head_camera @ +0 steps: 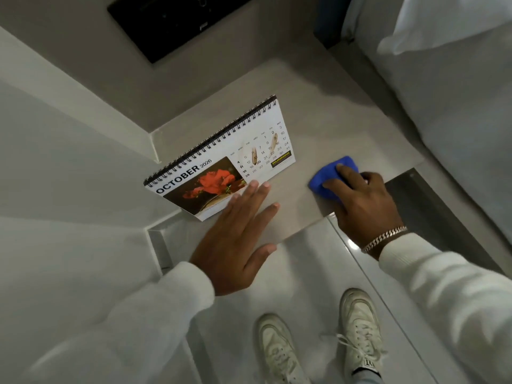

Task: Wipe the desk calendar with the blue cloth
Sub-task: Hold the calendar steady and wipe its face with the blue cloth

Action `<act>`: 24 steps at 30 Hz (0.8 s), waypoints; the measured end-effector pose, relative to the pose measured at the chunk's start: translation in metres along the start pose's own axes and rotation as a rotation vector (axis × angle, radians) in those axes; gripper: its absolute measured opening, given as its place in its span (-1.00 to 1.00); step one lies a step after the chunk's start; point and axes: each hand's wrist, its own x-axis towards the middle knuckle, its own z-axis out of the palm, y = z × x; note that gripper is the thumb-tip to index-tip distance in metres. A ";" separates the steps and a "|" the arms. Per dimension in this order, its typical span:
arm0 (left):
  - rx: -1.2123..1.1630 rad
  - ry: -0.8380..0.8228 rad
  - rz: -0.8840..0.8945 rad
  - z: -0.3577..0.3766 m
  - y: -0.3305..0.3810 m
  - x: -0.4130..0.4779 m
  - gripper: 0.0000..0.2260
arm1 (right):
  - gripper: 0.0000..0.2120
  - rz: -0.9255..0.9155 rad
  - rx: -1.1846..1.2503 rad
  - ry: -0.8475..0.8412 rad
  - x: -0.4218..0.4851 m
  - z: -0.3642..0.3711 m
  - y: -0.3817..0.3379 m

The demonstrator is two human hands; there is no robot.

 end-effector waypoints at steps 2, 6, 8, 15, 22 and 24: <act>0.077 0.085 0.080 -0.035 -0.010 0.002 -0.46 | -0.62 0.027 0.170 0.017 -0.014 0.000 -0.010; 0.244 0.157 0.088 -0.099 -0.046 0.032 -0.34 | -0.63 0.078 0.476 0.212 -0.025 0.002 -0.042; 0.310 0.035 0.068 -0.117 -0.066 0.051 -0.22 | -0.64 0.124 0.614 0.307 -0.017 0.001 -0.063; 0.282 -0.192 0.152 -0.109 -0.101 0.076 -0.13 | -0.60 0.264 0.896 0.493 0.018 0.006 -0.111; 0.207 -0.179 0.185 -0.104 -0.106 0.078 -0.16 | -0.54 0.369 0.946 0.531 0.043 0.025 -0.136; 0.184 -0.182 0.189 -0.103 -0.107 0.077 -0.16 | -0.55 0.344 0.948 0.515 0.043 0.034 -0.151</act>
